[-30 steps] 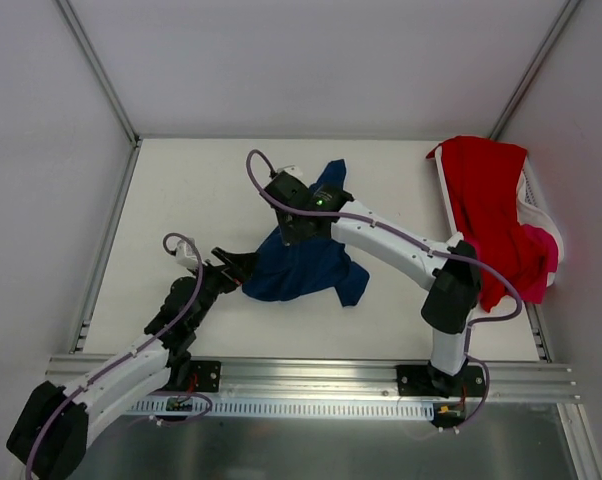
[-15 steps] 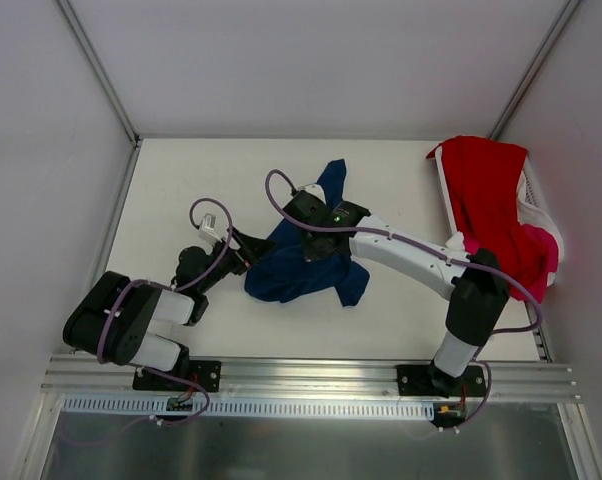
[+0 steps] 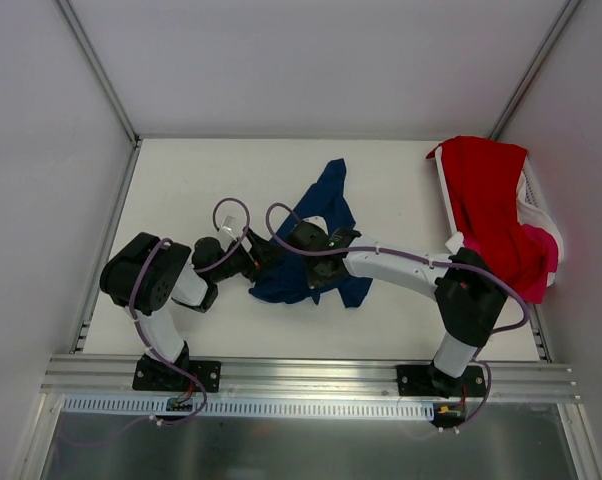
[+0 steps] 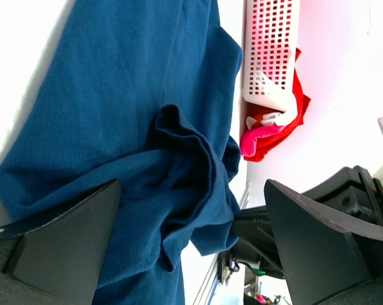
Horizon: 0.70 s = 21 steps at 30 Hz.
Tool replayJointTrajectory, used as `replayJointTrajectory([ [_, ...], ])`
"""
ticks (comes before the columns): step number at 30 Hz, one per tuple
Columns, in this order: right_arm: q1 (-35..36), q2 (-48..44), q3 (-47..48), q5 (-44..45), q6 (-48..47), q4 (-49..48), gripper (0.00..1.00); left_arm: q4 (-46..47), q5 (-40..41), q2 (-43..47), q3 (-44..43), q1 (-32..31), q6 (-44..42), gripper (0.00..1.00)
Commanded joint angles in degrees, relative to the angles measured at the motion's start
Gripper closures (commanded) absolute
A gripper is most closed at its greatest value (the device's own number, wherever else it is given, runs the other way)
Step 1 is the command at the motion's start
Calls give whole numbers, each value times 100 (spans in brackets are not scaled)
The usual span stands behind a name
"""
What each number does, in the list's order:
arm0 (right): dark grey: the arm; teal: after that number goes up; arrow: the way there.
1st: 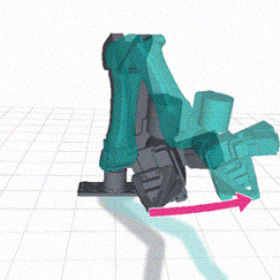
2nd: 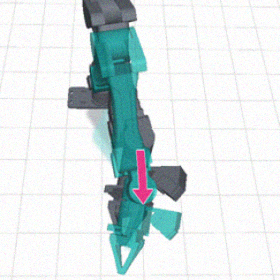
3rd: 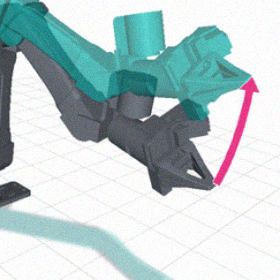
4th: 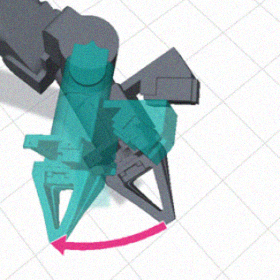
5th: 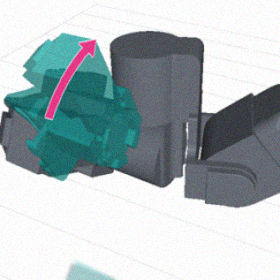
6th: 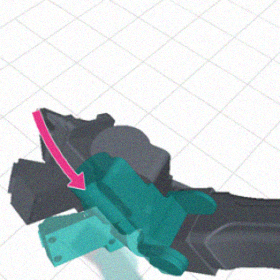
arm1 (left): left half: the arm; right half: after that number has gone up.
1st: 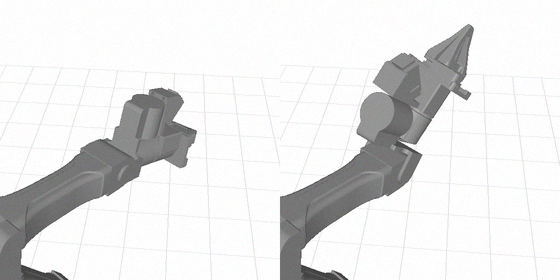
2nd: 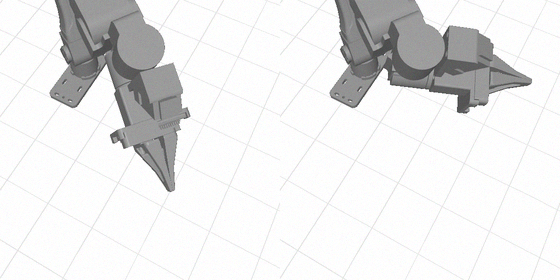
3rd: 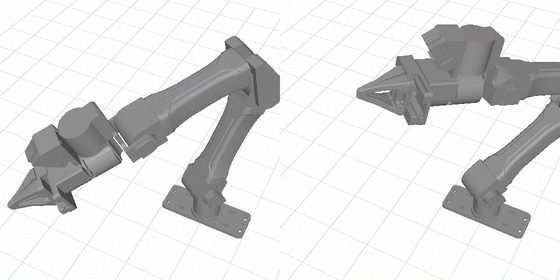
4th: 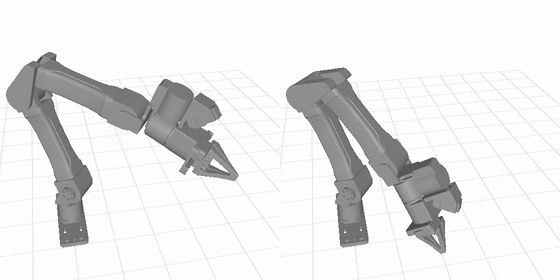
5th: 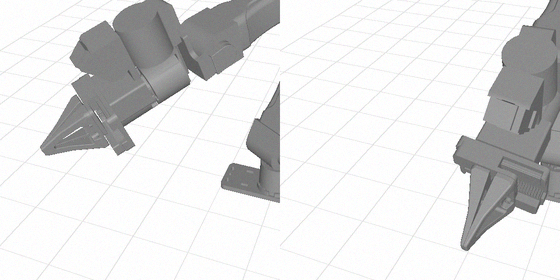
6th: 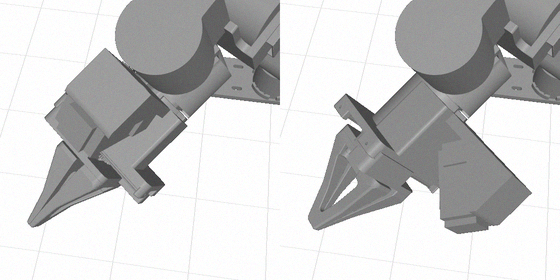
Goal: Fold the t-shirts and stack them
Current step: Flatten the tshirt out
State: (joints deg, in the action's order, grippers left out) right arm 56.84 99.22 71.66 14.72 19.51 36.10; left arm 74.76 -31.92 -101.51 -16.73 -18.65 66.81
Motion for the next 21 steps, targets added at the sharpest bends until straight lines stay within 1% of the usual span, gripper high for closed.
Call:
replayJointTrajectory([
  [1, 55, -34, 85, -48, 159, -235, 100, 2157, -235, -132, -128, -33, 34, 2],
  [6, 55, 10, 164, -4, 132, -200, 99, 2061, -341, 87, -374, -51, 43, 5],
  [9, 55, 71, 243, 39, 115, -130, 99, 1438, -385, 464, -584, -51, -184, 6],
  [11, 55, 89, 252, 66, 97, -112, 100, 674, -376, 746, -743, -50, -579, 6],
  [12, 64, 97, 243, 75, 88, -112, 99, 315, -385, 1043, -822, -59, -755, 6],
  [13, 47, 89, 243, 84, 88, -103, 99, -490, -341, 1194, -919, -77, -1166, 5],
  [15, 55, 97, 226, 92, 88, -103, 100, -1128, -297, 1502, -1165, -138, -1520, 4],
  [17, 55, 98, 235, 84, 88, -103, 100, -1541, -253, 1573, -1297, -200, -1731, 3],
  [21, 55, 106, 261, 92, 88, -103, 100, -1491, -367, 1328, -1280, -244, -1653, 4],
])
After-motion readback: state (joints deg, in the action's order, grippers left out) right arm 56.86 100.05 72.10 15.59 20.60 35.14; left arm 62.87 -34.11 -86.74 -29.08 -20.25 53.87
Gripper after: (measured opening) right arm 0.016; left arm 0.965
